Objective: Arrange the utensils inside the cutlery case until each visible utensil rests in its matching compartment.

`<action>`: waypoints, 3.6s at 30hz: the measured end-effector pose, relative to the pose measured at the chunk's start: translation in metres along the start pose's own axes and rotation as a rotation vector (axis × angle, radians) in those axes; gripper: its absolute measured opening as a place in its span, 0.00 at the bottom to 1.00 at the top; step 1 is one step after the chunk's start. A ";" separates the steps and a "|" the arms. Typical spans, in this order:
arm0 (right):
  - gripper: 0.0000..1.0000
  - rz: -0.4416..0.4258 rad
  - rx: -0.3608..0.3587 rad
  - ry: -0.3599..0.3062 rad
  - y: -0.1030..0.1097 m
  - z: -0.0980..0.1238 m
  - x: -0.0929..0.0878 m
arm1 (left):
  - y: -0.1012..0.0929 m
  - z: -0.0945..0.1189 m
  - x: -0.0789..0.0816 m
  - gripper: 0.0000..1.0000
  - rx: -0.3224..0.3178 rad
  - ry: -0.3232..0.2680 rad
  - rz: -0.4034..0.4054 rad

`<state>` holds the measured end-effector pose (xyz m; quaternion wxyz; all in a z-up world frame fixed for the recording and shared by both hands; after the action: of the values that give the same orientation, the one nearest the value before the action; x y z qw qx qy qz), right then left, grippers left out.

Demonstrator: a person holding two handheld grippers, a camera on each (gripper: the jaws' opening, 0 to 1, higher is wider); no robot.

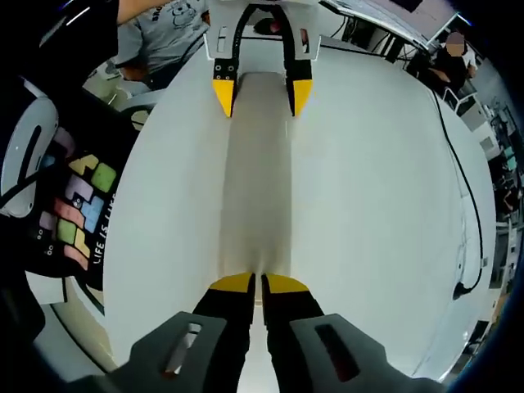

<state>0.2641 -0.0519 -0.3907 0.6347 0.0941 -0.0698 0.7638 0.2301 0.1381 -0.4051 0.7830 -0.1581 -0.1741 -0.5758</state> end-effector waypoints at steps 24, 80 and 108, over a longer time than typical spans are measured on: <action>0.01 -0.009 -0.005 -0.009 -0.007 0.000 0.001 | 0.005 0.030 -0.013 0.00 0.115 0.246 -0.013; 0.00 -0.069 -0.049 -0.013 -0.004 0.005 -0.003 | -0.021 0.023 -0.010 0.00 0.135 0.397 0.004; 0.06 -0.006 -0.125 -0.202 0.002 0.010 0.005 | -0.018 0.031 -0.002 0.19 0.118 0.334 0.028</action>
<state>0.2615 -0.0494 -0.3800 0.6313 0.1311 -0.1805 0.7427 0.2098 0.1486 -0.3776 0.8170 -0.0162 -0.0727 -0.5718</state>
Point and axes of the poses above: the point that each gripper's makers call its tool centre point, and the gripper's own axes: z roughly backward along the fingers, y roughly to its left, x roughly out of its top, the point moved 6 cm from there along z, roughly backward along the fingers
